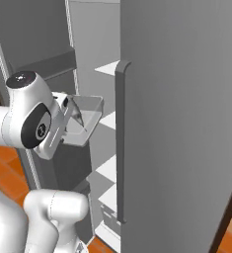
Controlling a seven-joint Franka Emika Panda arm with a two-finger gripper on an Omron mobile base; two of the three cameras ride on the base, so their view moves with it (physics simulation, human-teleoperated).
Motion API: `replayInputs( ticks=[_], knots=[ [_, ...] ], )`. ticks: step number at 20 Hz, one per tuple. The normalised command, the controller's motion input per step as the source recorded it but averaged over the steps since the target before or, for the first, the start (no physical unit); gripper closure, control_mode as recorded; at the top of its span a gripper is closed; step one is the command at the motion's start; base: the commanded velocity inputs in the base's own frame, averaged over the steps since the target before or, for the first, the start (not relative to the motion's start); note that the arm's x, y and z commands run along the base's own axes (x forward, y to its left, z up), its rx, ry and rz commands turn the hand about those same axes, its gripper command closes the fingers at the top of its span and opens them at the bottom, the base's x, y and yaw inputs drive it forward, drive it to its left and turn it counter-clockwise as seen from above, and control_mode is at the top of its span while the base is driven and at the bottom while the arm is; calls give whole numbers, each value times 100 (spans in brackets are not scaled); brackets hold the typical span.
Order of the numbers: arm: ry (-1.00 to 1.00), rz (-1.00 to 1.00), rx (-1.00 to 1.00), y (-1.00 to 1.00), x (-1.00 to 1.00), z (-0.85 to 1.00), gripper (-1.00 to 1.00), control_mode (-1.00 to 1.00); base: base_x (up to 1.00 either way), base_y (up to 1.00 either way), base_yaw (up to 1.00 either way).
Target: Take the meat container that has the fish and place it on the second highest rack of the freezer. Then take the vegetable container that has the onion and avocado and place it on the highest rack of the freezer.
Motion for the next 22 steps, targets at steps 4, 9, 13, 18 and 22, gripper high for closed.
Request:
replayInputs(
  ticks=[4, 9, 13, 18, 22],
  knots=[
    [0, 0, 0, 0, 0, 0, 100, 100, 9, 32, 0],
    [0, 0, 0, 0, 0, 0, 100, 100, 6, 18, -1],
    [0, 0, 0, 0, 0, 0, 100, 100, 1, 1, 0],
    [0, 0, 0, 0, 0, 0, 100, 100, 0, 0, 0],
    [-2, 0, 0, -6, 2, 0, 100, -100, 0, 0, 0]
  ],
)
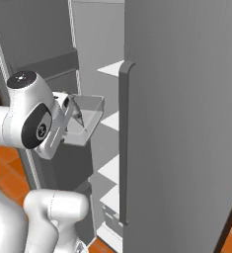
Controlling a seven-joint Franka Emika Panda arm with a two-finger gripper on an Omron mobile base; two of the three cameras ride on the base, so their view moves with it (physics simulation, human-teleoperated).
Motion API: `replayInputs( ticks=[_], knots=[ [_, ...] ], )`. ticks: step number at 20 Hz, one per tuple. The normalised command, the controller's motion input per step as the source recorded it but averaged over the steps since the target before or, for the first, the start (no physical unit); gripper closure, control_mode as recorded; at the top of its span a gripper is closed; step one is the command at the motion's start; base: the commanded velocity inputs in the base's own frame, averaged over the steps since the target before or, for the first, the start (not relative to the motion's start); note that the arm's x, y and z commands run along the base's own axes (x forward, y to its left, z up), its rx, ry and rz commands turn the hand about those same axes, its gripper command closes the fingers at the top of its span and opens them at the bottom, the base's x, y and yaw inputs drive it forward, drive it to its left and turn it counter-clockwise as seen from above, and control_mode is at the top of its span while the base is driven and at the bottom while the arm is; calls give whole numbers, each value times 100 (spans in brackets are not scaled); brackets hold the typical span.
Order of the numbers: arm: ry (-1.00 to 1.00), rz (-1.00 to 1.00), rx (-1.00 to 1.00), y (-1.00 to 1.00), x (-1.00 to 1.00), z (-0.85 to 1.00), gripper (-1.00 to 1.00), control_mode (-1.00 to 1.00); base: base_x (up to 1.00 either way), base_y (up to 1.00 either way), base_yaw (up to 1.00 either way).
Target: Take the meat container that has the fish and place it on the second highest rack of the freezer. Then take the vegetable container that has the onion and avocado and place it on the highest rack of the freezer.
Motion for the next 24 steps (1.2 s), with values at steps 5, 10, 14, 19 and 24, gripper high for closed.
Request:
replayInputs(
  ticks=[5, 10, 14, 19, 24],
  knots=[
    [-1, -13, 1, -15, 34, -6, 100, -100, 0, 0, 0],
    [0, -8, 2, 0, 46, -24, 100, -100, 0, 0, 0],
    [0, -5, 0, 0, 44, -36, 100, -100, 0, 0, 0],
    [-1, -2, 1, 0, 33, -30, 100, -100, 0, 0, 0],
    [-1, -2, 2, -8, 40, -10, 100, -100, 0, 0, 0]
  ],
)
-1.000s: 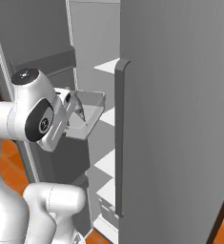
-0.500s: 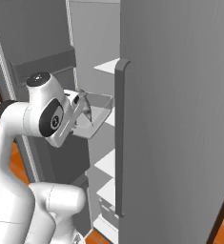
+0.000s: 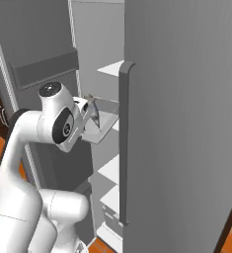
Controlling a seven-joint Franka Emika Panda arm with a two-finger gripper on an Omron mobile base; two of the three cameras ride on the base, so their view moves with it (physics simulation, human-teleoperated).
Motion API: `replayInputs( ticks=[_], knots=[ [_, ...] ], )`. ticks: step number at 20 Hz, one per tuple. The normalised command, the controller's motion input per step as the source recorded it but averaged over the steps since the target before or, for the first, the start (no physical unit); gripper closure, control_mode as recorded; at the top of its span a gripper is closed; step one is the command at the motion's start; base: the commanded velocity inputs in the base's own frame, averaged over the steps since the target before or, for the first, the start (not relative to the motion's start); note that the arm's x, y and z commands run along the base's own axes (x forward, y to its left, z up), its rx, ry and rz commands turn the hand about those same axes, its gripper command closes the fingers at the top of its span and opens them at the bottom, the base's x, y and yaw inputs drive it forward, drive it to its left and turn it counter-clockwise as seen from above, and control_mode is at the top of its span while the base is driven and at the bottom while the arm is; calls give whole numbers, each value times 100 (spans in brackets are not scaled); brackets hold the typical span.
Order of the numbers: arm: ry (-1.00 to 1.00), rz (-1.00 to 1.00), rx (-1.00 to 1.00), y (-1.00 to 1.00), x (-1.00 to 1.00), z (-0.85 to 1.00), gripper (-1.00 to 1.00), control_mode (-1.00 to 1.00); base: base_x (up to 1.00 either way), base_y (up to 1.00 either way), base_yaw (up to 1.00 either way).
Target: Take the meat container that has the fish and place it on the second highest rack of the freezer. Then take the vegetable container that has the onion and avocado and place it on the highest rack of the freezer.
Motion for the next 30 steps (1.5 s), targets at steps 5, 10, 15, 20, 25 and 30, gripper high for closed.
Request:
replayInputs(
  ticks=[5, 10, 15, 20, 25, 30],
  knots=[
    [0, -6, 4, -18, 49, 0, 100, -100, 0, 0, 0],
    [0, -4, 2, -13, 57, -4, 100, -100, 0, 0, 0],
    [0, -2, 0, -2, 54, -26, 100, -100, 0, 0, 0],
    [0, -1, 0, -12, 52, -24, 100, -100, 0, 0, 0],
    [0, -1, 0, -25, 45, -8, 100, -100, 0, 0, 0],
    [0, 0, 0, -23, 46, -14, 100, -100, 0, 0, 0]
  ],
)
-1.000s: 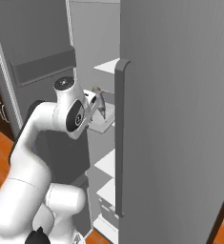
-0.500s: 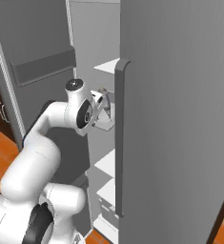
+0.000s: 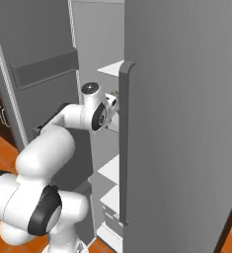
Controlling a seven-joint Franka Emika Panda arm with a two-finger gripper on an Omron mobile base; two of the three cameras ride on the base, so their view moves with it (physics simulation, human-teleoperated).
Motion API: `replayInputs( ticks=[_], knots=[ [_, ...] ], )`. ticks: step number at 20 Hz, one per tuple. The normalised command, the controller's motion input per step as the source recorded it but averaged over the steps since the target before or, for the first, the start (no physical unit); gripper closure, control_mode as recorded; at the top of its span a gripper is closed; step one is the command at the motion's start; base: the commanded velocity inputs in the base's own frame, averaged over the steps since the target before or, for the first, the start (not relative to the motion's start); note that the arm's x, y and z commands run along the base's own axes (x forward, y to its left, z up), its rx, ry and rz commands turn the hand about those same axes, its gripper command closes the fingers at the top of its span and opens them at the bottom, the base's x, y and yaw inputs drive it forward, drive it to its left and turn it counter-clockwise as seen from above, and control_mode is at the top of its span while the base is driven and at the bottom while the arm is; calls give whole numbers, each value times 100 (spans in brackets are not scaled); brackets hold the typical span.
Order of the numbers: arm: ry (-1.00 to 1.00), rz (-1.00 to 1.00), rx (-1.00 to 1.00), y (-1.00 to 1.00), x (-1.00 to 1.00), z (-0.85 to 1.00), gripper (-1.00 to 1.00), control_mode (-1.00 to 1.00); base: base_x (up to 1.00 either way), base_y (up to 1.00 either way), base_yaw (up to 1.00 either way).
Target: Take the meat container that has the fish and place it on the second highest rack of the freezer. Then take the vegetable container that has the onion and avocado and place it on the highest rack of the freezer.
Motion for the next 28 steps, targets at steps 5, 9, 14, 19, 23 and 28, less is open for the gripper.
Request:
replayInputs(
  ticks=[5, 9, 14, 19, 23, 28],
  knots=[
    [0, -2, 0, -7, 41, -27, 100, -100, 0, 0, 0],
    [0, -3, 0, 0, 32, -25, 100, -100, 0, 0, 0],
    [0, -3, 0, -17, 39, -7, 100, -100, 0, 0, 0],
    [0, -2, 0, -15, 43, -8, 100, -100, 0, 0, 0],
    [0, -1, 0, -6, 48, -23, 100, -100, 0, 0, 0],
    [0, -1, 0, -6, 45, -35, 100, -100, 0, 0, 0]
  ],
)
